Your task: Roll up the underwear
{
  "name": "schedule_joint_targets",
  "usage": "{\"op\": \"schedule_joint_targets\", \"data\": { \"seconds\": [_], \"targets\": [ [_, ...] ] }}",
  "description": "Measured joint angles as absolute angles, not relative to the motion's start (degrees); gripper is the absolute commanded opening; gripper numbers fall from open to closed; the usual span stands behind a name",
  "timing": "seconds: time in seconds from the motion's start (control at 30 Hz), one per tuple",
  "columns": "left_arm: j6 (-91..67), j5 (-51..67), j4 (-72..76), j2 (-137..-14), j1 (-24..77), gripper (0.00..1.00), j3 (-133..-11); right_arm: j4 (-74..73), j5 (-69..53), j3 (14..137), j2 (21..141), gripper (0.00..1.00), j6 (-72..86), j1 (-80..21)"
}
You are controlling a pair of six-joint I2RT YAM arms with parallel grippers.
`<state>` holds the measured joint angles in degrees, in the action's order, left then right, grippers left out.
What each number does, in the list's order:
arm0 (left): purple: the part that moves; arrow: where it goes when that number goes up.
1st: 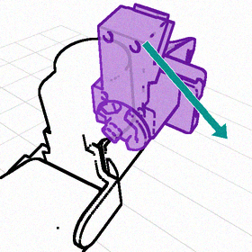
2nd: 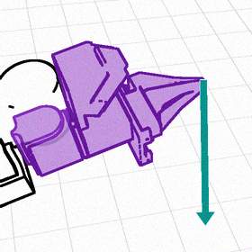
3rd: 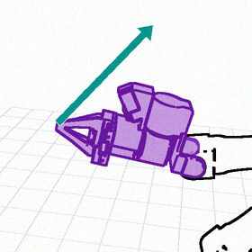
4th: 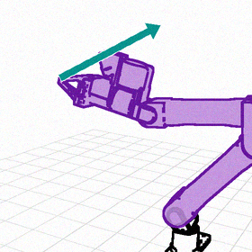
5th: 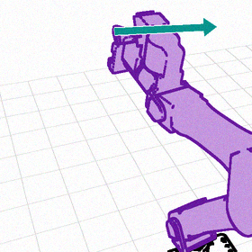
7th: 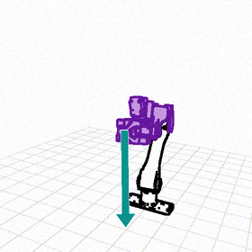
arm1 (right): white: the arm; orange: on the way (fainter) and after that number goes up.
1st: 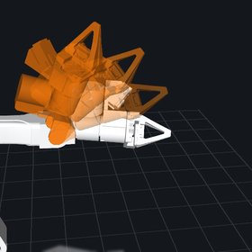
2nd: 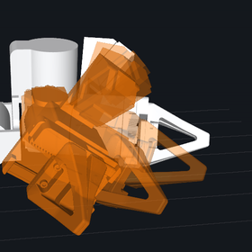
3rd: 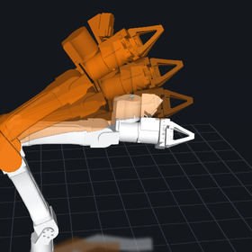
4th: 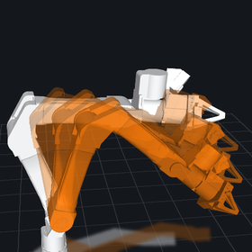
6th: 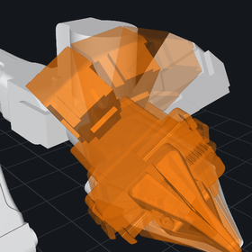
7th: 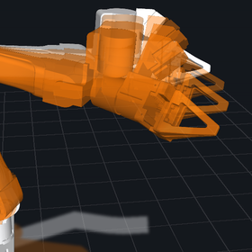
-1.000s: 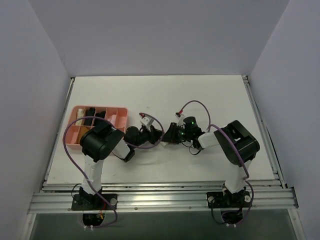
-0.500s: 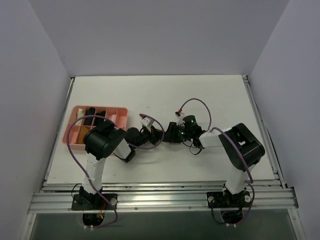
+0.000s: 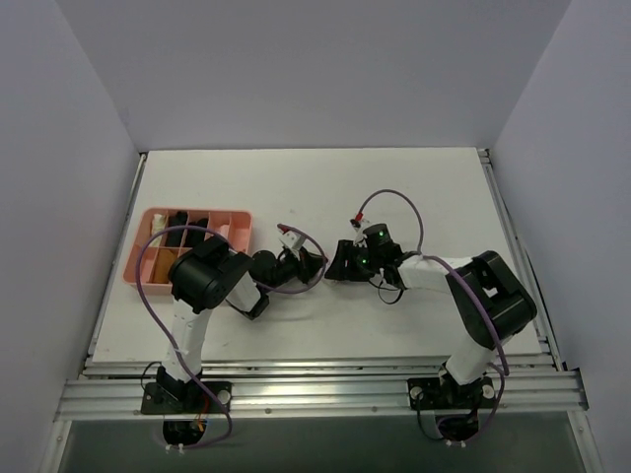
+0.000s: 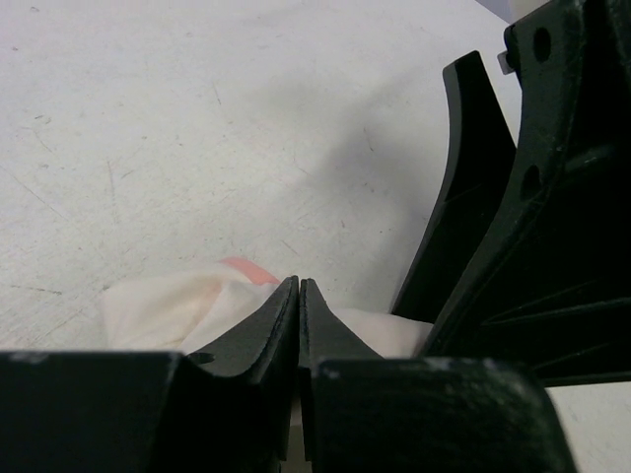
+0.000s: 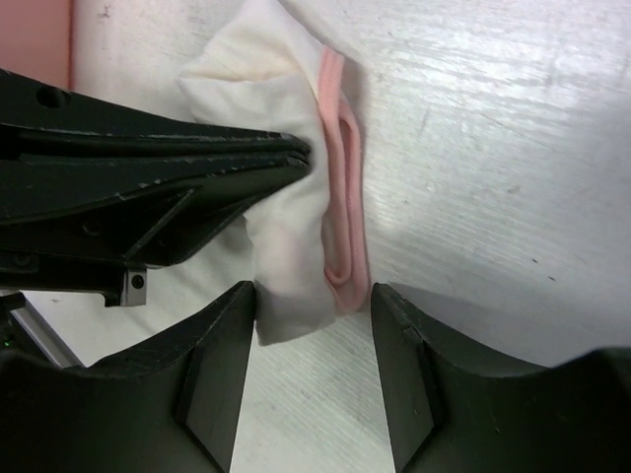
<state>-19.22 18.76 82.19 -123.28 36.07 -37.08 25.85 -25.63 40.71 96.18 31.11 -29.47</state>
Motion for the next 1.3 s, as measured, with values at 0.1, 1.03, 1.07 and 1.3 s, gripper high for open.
{"op": "schedule_joint_targets", "data": {
  "seconds": [0.1, 1.03, 1.07, 1.3],
  "targets": [
    [-19.11, 18.9, 82.13, -123.44, 36.1, 0.13, -37.43, 21.87, -25.04, 41.41, 95.2, 0.47, 29.54, -28.91],
    [-19.07, 19.09, 82.0, -123.44, 36.07, 0.13, -37.54, 20.49, -34.52, 49.28, 103.22, 0.42, 23.4, -28.91],
    [-19.07, 19.07, 82.02, -123.44, 36.07, 0.13, -37.5, 21.06, -34.57, 49.21, 103.48, 0.4, 23.68, -28.99],
    [-19.14, 18.87, 82.17, -123.33, 36.05, 0.13, -37.3, 26.72, -34.94, 46.96, 104.84, 0.05, 26.02, -28.86]
  ]
}}
